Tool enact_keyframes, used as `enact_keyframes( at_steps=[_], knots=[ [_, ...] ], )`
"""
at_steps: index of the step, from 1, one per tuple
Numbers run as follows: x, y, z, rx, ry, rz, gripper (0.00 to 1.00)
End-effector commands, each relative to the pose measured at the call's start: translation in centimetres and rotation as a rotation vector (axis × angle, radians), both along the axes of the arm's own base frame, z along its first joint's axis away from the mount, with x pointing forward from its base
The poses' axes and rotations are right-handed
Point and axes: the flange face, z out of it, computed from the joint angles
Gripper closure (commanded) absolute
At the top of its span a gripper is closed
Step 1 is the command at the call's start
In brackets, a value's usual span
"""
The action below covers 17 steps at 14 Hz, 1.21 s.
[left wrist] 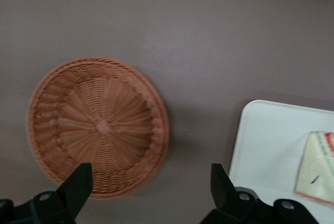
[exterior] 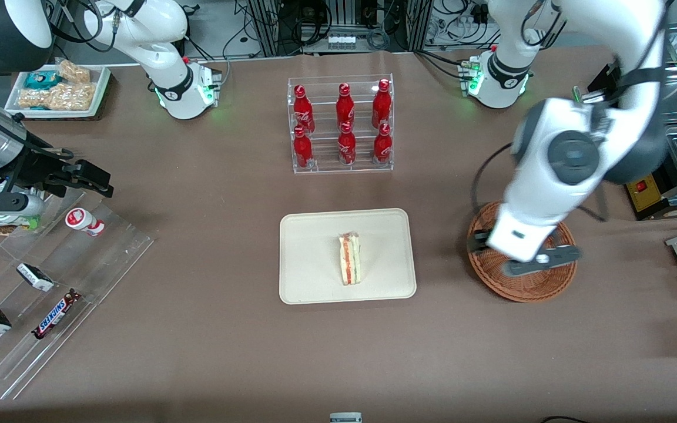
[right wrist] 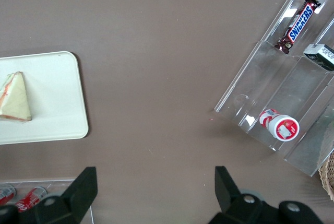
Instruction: Place sandwich from basket to tray
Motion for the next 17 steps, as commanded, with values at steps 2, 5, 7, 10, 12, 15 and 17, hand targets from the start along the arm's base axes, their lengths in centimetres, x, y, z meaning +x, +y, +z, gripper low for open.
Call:
enact_keyframes(
  at_steps=[2,5,7,10,12,15,17],
  knots=[
    [-3.0,6.7,3.2,-0.005,0.069,-0.089,0.00],
    [-3.8,10.3,4.9,-0.006,0.102,-0.151,0.00],
    [-5.2,13.3,7.7,-0.018,0.095,-0.203,0.00],
    [-6.8,15.4,11.7,-0.044,0.083,-0.326,0.00],
    [-7.5,15.9,14.3,-0.044,0.077,-0.388,0.00],
    [-7.0,17.0,16.6,-0.114,0.023,-0.372,0.00],
    [-7.0,17.5,16.8,-0.119,0.015,-0.362,0.00]
  ],
)
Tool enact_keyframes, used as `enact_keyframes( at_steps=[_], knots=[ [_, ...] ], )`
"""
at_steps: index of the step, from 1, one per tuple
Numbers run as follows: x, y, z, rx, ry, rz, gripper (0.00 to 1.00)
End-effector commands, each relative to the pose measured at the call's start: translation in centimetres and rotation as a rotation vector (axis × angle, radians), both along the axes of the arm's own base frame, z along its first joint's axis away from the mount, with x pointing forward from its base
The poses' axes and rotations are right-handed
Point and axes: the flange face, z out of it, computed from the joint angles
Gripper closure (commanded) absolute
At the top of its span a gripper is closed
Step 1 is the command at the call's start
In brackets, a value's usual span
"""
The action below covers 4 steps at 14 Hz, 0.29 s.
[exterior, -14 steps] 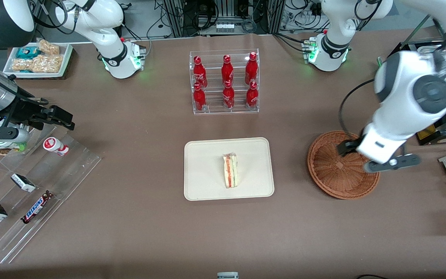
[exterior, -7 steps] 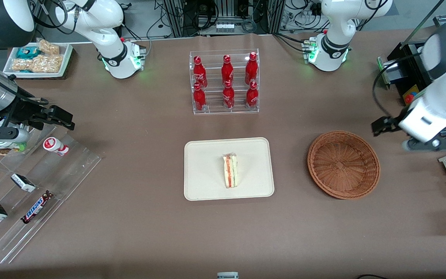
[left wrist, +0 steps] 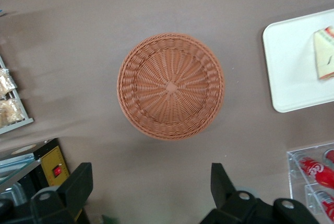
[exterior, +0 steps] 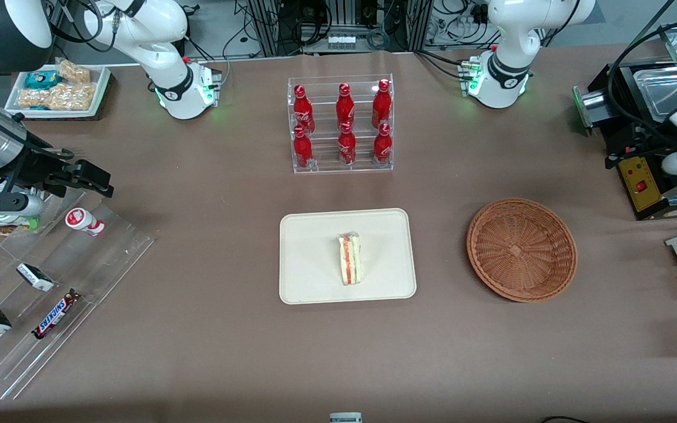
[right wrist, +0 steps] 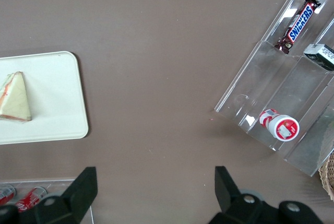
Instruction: Place sandwich from basket to tray
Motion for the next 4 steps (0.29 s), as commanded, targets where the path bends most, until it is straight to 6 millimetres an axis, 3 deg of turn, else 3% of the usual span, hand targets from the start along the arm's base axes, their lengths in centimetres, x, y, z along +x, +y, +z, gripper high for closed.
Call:
enact_keyframes(
  at_steps=[1,4],
  knots=[
    [0.36,0.65,0.25,-0.025,0.006,-0.008,0.00],
    [0.61,0.69,-0.05,-0.022,0.003,-0.009,0.00]
  ],
)
